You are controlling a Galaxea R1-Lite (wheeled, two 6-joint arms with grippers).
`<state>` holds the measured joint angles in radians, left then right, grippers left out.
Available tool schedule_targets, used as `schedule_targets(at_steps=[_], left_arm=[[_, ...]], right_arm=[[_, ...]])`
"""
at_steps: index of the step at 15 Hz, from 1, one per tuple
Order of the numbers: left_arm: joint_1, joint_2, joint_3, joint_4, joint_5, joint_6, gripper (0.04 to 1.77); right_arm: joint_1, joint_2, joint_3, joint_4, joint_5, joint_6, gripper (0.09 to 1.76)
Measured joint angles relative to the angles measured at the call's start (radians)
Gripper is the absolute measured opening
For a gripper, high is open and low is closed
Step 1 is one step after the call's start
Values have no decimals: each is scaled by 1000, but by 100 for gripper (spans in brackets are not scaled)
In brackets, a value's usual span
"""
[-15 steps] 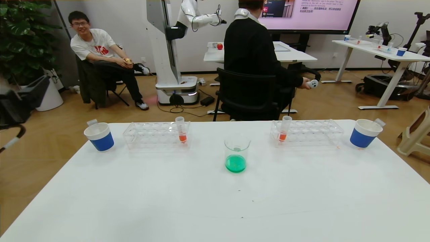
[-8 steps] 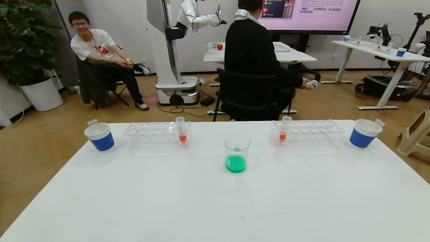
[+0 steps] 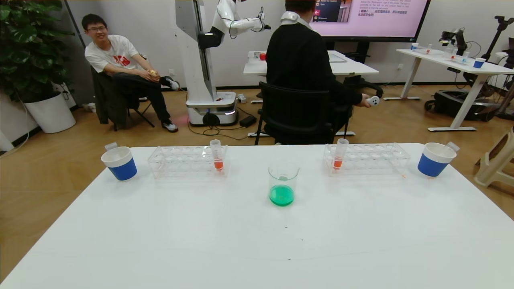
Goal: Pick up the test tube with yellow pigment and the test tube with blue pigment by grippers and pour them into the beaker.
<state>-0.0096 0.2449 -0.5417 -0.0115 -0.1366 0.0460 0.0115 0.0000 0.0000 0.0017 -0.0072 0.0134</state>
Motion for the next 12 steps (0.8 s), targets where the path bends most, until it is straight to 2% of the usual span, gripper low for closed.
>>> schedule_targets(at_steps=[3, 7, 9, 10, 12], left_arm=[[2, -123, 100, 4, 53, 34, 174], [4, -221, 359, -27, 111, 66, 174], [4, -237, 486, -16, 134, 43, 174], [5, -241, 514, 26, 134, 41, 174], [4, -245, 534, 15, 137, 14, 174]], right_arm=[[0, 0, 0, 0, 1, 0, 174], [0, 0, 0, 0, 0, 0, 174], [0, 0, 0, 0, 0, 0, 174], [0, 0, 0, 0, 0, 0, 174], [0, 0, 0, 0, 0, 0, 174]])
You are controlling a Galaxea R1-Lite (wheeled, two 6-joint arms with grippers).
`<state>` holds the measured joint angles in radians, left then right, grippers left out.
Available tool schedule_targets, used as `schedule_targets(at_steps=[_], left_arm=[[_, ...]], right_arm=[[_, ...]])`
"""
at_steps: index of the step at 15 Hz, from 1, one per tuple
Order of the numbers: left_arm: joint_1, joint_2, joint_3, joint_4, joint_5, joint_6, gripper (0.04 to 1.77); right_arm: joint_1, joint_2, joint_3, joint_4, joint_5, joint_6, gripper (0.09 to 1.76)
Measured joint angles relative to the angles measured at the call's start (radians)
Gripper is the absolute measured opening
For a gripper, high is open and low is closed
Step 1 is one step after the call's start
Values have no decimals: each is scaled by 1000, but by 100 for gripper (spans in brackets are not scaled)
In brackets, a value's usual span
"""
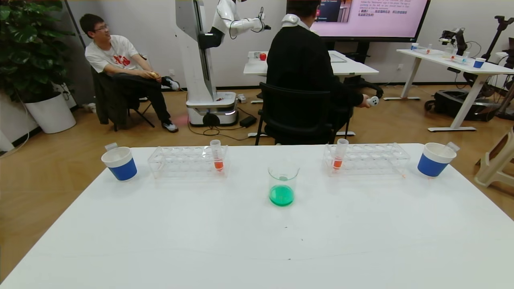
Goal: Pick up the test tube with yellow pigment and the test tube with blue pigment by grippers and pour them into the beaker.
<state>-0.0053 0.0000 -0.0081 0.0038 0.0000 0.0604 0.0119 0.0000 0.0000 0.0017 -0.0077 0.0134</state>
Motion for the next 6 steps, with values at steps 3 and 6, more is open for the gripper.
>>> schedule_targets(at_steps=[3, 6], left_arm=[[0, -1, 7, -1, 1, -44, 174], [-1, -1, 8, -1, 1, -44, 174]], right_arm=[[0, 0, 0, 0, 0, 0, 174], [0, 0, 0, 0, 1, 0, 174]])
